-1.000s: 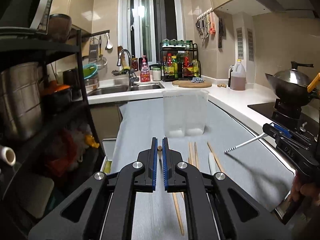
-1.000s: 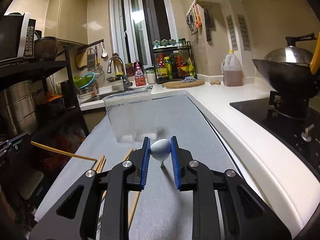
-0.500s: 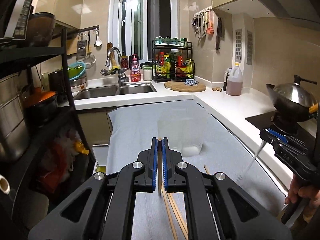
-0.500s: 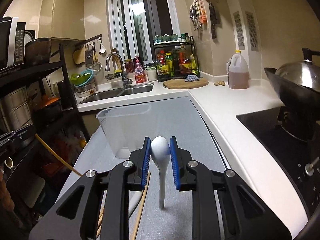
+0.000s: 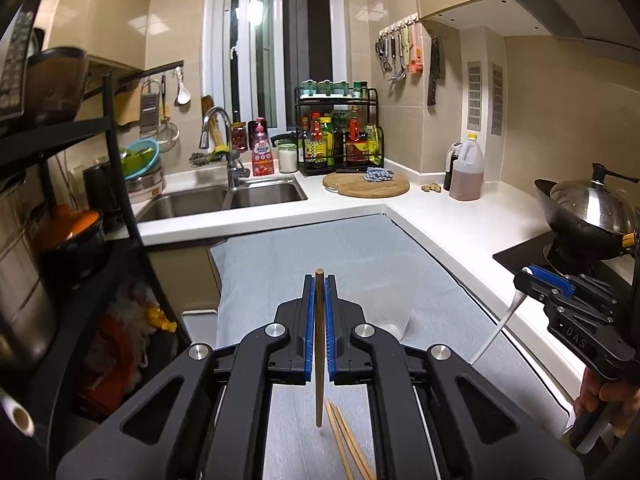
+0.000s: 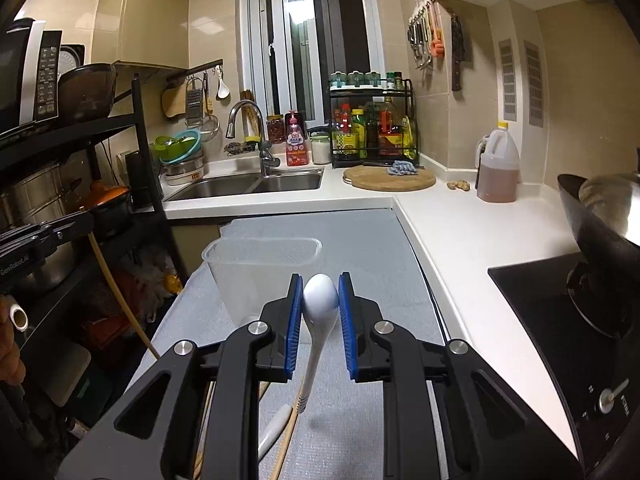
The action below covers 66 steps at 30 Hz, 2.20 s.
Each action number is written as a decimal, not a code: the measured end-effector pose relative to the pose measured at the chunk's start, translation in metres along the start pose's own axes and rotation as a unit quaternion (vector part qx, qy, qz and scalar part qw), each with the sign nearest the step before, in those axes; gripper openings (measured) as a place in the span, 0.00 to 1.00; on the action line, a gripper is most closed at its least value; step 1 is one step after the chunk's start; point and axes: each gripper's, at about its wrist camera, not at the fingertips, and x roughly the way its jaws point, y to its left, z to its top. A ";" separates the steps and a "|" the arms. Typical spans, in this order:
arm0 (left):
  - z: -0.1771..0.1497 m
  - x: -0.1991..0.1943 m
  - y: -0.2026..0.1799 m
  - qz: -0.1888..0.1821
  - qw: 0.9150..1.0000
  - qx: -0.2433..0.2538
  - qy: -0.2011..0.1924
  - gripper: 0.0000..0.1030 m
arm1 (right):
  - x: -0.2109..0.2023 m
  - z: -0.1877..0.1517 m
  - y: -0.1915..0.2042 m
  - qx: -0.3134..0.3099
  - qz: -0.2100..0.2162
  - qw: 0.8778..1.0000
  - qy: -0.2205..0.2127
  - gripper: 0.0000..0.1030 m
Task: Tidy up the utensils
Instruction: 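Lift and carry the chopstick and spoon over the clear container with both tools, then open both tools to drop the chopstick and spoon into the container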
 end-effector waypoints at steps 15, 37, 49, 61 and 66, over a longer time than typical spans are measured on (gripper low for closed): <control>0.106 0.026 -0.002 -0.023 0.998 -0.009 -0.061 0.05 | 0.019 0.116 0.023 -0.038 0.024 0.998 -0.043 0.17; 0.085 0.142 0.002 -0.051 0.998 -0.039 0.003 0.05 | 0.133 0.099 0.022 -0.032 0.003 0.999 -0.013 0.16; 0.060 0.156 0.012 -0.023 0.998 -0.056 0.035 0.90 | 0.143 0.070 0.016 -0.023 0.001 1.000 0.010 0.25; 0.028 0.101 0.028 0.039 0.995 -0.084 0.022 0.93 | 0.065 0.032 0.011 0.026 -0.024 0.999 -0.017 0.68; -0.011 0.053 0.024 0.059 0.993 -0.101 0.024 0.93 | 0.022 -0.009 0.018 0.032 -0.036 0.999 0.001 0.73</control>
